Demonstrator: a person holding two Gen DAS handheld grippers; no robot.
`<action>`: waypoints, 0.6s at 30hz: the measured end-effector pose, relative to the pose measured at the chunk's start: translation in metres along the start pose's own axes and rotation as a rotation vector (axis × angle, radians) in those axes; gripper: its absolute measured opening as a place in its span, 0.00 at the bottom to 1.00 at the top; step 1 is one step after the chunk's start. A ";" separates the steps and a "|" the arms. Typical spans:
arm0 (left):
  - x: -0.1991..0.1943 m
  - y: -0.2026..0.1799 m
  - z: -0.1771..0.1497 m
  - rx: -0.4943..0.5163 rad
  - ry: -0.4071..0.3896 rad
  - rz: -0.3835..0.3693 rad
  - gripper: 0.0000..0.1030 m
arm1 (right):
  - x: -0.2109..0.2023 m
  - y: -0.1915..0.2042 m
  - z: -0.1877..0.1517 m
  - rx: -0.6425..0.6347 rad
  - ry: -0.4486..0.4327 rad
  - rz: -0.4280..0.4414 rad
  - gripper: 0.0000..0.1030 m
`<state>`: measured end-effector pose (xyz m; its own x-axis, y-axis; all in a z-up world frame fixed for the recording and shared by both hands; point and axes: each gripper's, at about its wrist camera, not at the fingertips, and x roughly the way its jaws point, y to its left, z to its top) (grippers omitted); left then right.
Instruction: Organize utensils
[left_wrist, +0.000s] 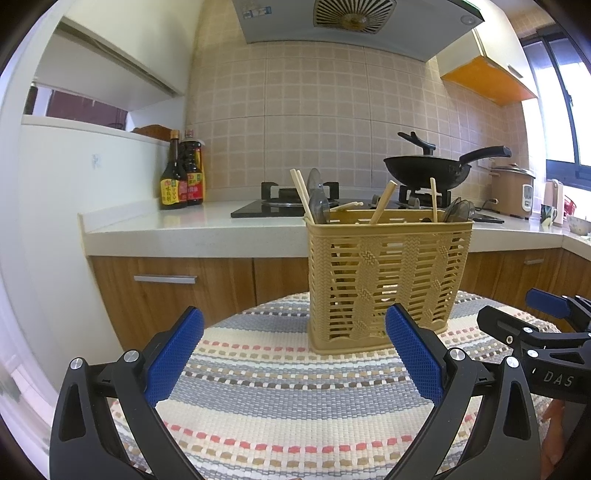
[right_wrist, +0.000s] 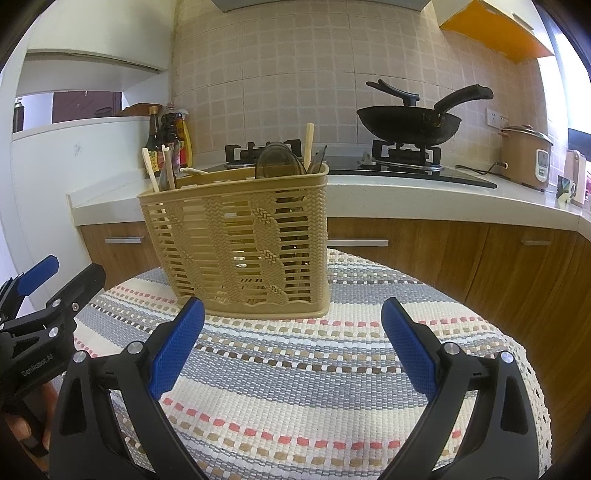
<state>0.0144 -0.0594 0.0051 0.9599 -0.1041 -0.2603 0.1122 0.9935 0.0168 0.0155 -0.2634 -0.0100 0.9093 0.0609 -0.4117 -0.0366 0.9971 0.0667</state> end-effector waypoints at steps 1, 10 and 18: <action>0.000 0.000 0.000 0.000 0.003 0.001 0.93 | 0.000 0.000 0.000 -0.002 0.001 0.001 0.89; 0.001 0.002 0.000 -0.004 0.012 0.001 0.93 | 0.000 0.000 0.000 -0.006 0.001 0.002 0.89; 0.004 0.002 0.002 0.000 0.021 0.012 0.93 | 0.001 0.001 -0.001 -0.005 0.002 0.001 0.89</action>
<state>0.0186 -0.0579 0.0058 0.9556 -0.0908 -0.2805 0.1003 0.9948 0.0198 0.0161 -0.2628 -0.0110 0.9086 0.0621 -0.4131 -0.0397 0.9973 0.0624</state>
